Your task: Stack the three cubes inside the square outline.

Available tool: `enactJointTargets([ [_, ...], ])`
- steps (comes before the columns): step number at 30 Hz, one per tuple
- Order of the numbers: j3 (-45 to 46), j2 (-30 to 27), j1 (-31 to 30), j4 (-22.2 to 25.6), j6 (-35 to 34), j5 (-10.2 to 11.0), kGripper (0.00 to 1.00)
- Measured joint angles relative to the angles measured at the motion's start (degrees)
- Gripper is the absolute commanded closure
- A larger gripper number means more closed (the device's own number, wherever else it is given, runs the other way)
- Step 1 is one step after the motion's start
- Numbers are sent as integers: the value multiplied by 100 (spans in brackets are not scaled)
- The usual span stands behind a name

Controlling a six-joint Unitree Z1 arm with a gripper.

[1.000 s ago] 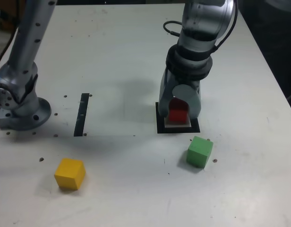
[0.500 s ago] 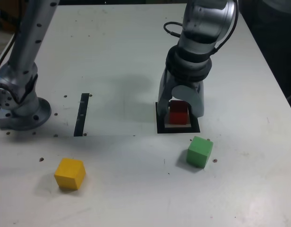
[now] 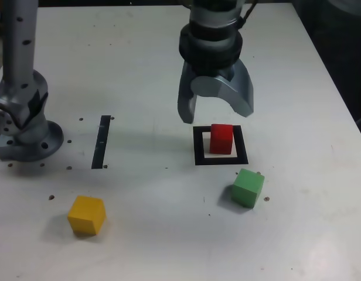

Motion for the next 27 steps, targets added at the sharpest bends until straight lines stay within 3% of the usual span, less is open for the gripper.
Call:
enactJointTargets([
  [3,-147,16,-325,23,-114,-131,1],
  [10,-295,-12,-648,326,-289,-165,1],
  [18,786,-963,-833,384,-446,-225,1],
  [23,1772,-1682,-1458,364,-753,-491,1],
  [27,2228,-1929,-2190,354,-1129,-850,1],
])
